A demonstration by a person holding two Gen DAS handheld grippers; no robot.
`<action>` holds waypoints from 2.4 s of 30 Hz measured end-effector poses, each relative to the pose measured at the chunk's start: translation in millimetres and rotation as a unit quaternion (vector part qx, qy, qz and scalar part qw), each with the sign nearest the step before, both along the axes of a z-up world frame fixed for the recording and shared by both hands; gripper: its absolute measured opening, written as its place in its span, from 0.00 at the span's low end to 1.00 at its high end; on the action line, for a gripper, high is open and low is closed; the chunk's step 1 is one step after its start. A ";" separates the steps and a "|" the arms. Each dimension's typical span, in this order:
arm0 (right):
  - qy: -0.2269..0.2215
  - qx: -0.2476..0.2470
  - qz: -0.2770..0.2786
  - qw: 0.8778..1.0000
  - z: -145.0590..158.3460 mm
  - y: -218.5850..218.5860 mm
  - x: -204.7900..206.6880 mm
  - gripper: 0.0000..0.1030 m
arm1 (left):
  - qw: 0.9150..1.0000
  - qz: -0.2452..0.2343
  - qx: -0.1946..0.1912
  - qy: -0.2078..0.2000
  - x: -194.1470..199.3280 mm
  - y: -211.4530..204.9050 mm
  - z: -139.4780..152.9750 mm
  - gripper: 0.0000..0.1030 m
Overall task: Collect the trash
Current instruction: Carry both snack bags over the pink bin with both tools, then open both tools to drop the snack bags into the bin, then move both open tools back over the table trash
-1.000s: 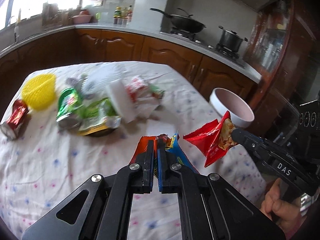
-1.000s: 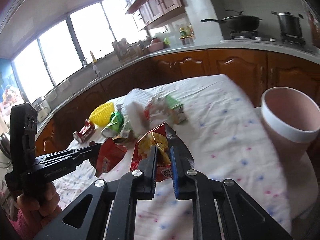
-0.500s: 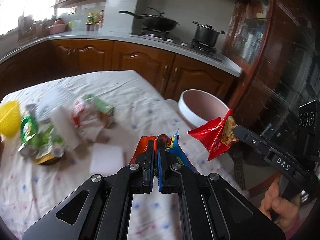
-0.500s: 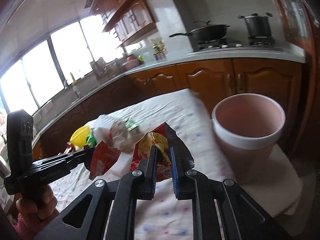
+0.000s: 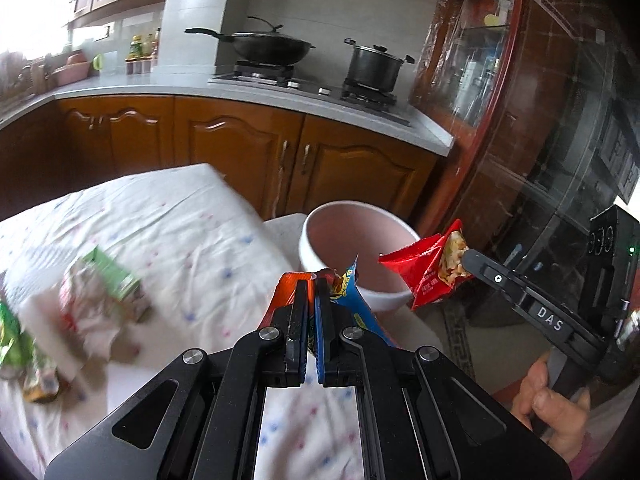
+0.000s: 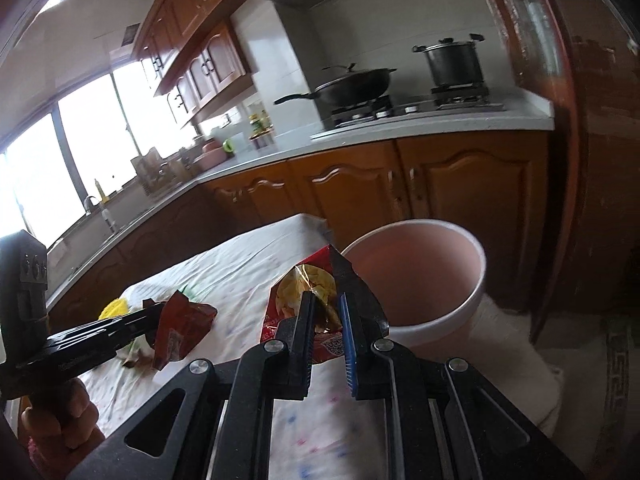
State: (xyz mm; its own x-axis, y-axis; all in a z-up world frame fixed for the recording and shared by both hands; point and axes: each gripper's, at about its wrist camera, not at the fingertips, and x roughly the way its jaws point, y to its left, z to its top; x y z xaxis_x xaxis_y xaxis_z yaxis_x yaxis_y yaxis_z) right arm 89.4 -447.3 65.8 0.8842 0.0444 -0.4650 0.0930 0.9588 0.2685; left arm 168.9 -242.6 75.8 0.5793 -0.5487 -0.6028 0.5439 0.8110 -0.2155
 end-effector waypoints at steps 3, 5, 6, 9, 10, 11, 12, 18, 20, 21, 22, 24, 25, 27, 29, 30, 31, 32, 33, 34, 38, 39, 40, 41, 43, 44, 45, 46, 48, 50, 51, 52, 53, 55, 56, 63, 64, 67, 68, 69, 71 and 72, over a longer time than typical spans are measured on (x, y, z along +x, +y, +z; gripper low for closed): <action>-0.001 -0.004 -0.014 1.000 5.6 -13.4 10.3 0.12 | 1.000 -0.007 -0.002 -0.003 14.1 -17.5 5.4 0.02; 0.000 -0.011 -0.022 1.000 7.0 -20.1 16.6 0.13 | 1.000 -0.013 -0.004 0.000 25.4 -31.8 7.2 0.02; 0.002 -0.014 -0.026 1.000 7.3 -23.9 21.2 0.12 | 1.000 -0.017 -0.004 0.002 30.9 -39.3 6.8 0.02; 0.008 -0.012 -0.035 0.999 5.0 -37.4 37.2 0.13 | 1.000 -0.024 0.006 0.007 48.2 -65.4 2.4 0.02; 0.011 -0.013 -0.039 0.999 3.7 -41.2 41.9 0.13 | 1.000 -0.025 0.008 0.012 53.6 -72.5 -0.8 0.02; 0.015 -0.012 -0.041 0.999 1.8 -44.8 46.2 0.13 | 0.999 -0.028 0.011 0.018 59.6 -80.5 -4.7 0.02; 0.021 -0.010 -0.043 0.999 -1.2 -49.1 50.9 0.13 | 0.999 -0.031 0.014 0.023 65.7 -88.0 -9.1 0.02; 0.049 -0.003 -0.050 0.998 -19.3 -68.1 70.2 0.13 | 0.997 -0.040 0.039 0.049 87.9 -119.9 -34.2 0.02; 0.060 0.001 -0.052 0.997 -26.4 -73.1 75.4 0.13 | 0.996 -0.044 0.047 0.057 92.1 -125.6 -41.7 0.04; 0.063 0.003 -0.052 0.997 -28.4 -74.5 76.8 0.13 | 0.996 -0.043 0.050 0.062 94.8 -128.6 -46.3 0.06; 0.067 0.005 -0.053 0.996 -30.9 -76.1 78.7 0.13 | 0.996 -0.042 0.053 0.066 96.9 -130.8 -50.6 0.07; 0.075 0.012 -0.054 0.996 -35.0 -79.6 81.8 0.17 | 0.995 -0.043 0.055 0.074 99.6 -132.4 -56.8 0.15; 0.076 0.014 -0.054 0.996 -36.1 -81.3 82.7 0.17 | 0.994 -0.044 0.055 0.080 101.5 -133.8 -60.1 0.17; 0.080 0.016 -0.056 0.995 -38.3 -84.1 84.2 0.17 | 0.994 -0.044 0.054 0.085 102.3 -132.3 -64.0 0.26; 0.081 0.017 -0.057 0.995 -38.8 -85.3 83.1 0.25 | 0.994 -0.043 0.053 0.084 100.9 -131.8 -65.0 0.32; 0.081 0.019 -0.056 0.995 -38.8 -86.4 83.9 0.27 | 0.994 -0.043 0.053 0.083 100.8 -130.7 -64.9 0.38; 0.081 0.019 -0.056 0.995 -38.5 -86.3 82.9 0.29 | 0.994 -0.042 0.052 0.081 100.6 -128.8 -64.4 0.41; 0.080 0.020 -0.058 0.995 -38.0 -86.1 82.0 0.32 | 0.995 -0.039 0.051 0.079 100.5 -126.4 -63.2 0.46; 0.079 0.022 -0.058 0.995 -37.9 -86.3 82.2 0.37 | 0.995 -0.036 0.048 0.079 100.9 -123.5 -61.9 0.48; 0.077 0.024 -0.058 0.995 -37.1 -86.2 80.9 0.38 | 0.995 -0.033 0.044 0.079 101.0 -119.1 -60.7 0.48; 0.069 0.029 -0.059 0.995 -34.4 -82.3 79.5 0.52 | 0.996 -0.017 0.026 0.087 101.6 -98.2 -56.4 0.52; 0.067 0.032 -0.058 0.996 -33.8 -81.2 79.9 0.57 | 0.996 -0.013 0.022 0.086 100.0 -91.8 -54.6 0.53; 0.064 0.034 -0.056 0.996 -33.1 -79.0 79.6 0.59 | 0.996 -0.009 0.020 0.085 98.5 -87.2 -53.2 0.53; 0.061 0.035 -0.054 0.996 -32.4 -75.7 78.9 0.63 | 0.996 -0.004 0.018 0.083 96.1 -80.7 -51.7 0.55; 0.056 0.036 -0.050 0.997 -31.0 -70.2 78.7 0.69 | 0.996 0.007 0.012 0.084 91.2 -65.4 -48.5 0.56; 0.051 0.039 -0.047 0.997 -29.9 -66.1 77.3 0.71 | 0.996 0.010 0.007 0.084 89.5 -59.8 -46.6 0.56; 0.048 0.042 -0.043 0.997 -28.4 -62.4 76.4 0.74 | 0.996 0.014 0.003 0.084 86.9 -52.7 -45.0 0.56; 0.043 0.044 -0.041 0.997 -26.8 -58.8 75.2 0.76 | 0.996 0.018 0.000 0.084 84.7 -47.6 -43.6 0.56; 0.036 0.046 -0.036 0.998 -23.9 -50.4 72.8 0.79 | 0.997 0.028 -0.003 0.078 77.7 -32.7 -40.0 0.56; 0.030 0.052 -0.028 0.998 -21.8 -41.2 71.2 0.82 | 0.997 0.038 -0.005 0.072 70.9 -17.4 -36.9 0.56; 0.028 0.054 -0.025 0.998 -21.5 -37.3 69.4 0.83 | 0.997 0.043 -0.007 0.070 68.1 -10.5 -35.9 0.56; 0.026 0.056 -0.022 0.998 -21.1 -31.9 68.5 0.84 | 0.997 0.047 -0.009 0.068 65.1 -3.0 -34.6 0.56; 0.024 0.058 -0.016 0.998 -21.0 -25.6 68.1 0.85 | 0.996 0.052 -0.012 0.066 61.7 5.7 -33.5 0.56; 0.023 0.060 -0.007 0.998 -21.6 -14.2 67.3 0.85 | 0.996 0.064 -0.013 0.059 55.5 22.9 -30.7 0.56; 0.023 0.061 -0.001 0.998 -22.2 -8.1 67.4 0.85 | 0.996 0.068 -0.014 0.057 53.6 29.5 -30.1 0.57; 0.031 0.068 0.032 0.997 -28.7 29.0 69.3 0.86 | 0.992 0.106 -0.025 0.056 42.2 84.2 -31.4 0.59; 0.032 0.068 0.037 0.996 -29.2 34.7 69.9 0.86 | 0.992 0.111 -0.025 0.056 40.6 90.2 -31.5 0.59; 0.033 0.067 0.052 0.996 -30.3 51.2 70.2 0.86 | 0.991 0.126 -0.022 0.050 34.2 111.7 -32.8 0.59; 0.033 0.068 0.057 0.995 -30.7 57.1 70.6 0.86 | 0.990 0.132 -0.022 0.047 32.6 119.5 -33.5 0.59; 0.032 0.068 0.062 0.995 -31.2 62.3 70.1 0.86 | 0.989 0.137 -0.022 0.047 31.5 125.7 -34.4 0.59; 0.032 0.067 0.073 0.995 -31.6 73.4 71.5 0.86 | 0.988 0.145 -0.026 0.050 30.4 140.0 -37.1 0.59; 0.033 0.066 0.077 0.994 -32.7 79.2 71.9 0.86 | 0.987 0.150 -0.026 0.050 29.3 146.7 -38.2 0.59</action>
